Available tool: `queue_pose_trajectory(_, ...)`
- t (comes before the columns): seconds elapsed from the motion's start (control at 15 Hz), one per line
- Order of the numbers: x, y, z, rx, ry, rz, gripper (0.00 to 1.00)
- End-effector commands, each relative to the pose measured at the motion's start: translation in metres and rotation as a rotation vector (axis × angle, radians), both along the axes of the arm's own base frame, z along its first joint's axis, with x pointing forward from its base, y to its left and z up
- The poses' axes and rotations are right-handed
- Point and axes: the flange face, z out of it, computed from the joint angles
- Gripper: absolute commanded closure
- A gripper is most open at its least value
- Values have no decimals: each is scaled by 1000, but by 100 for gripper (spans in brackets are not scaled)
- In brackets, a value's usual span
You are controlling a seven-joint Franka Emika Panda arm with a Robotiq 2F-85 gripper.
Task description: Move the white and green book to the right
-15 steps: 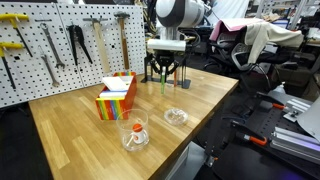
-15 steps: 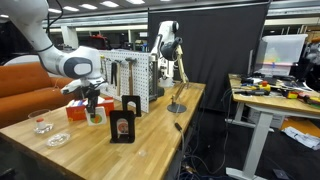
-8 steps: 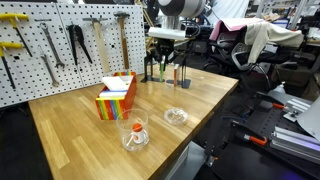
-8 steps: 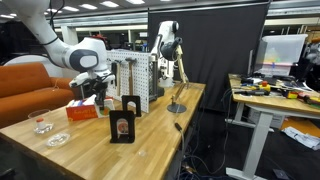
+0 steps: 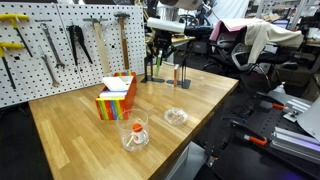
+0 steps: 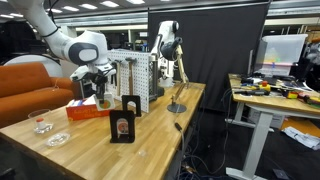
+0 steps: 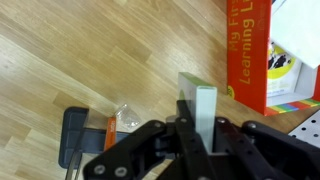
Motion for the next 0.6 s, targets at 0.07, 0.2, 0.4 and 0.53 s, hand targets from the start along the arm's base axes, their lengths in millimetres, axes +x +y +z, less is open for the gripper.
queue_pose_trajectory(0.07, 0, -1, 0, 0, 1, 0, 86)
queue_pose_trajectory(0.2, 8, -4, 6, -3, 11, -26, 96)
queue_pose_trajectory(0.4, 28, -22, 11, -75, 45, -55, 96)
queue_pose_trajectory(0.53, 42, -31, 10, -113, 96, -49, 96)
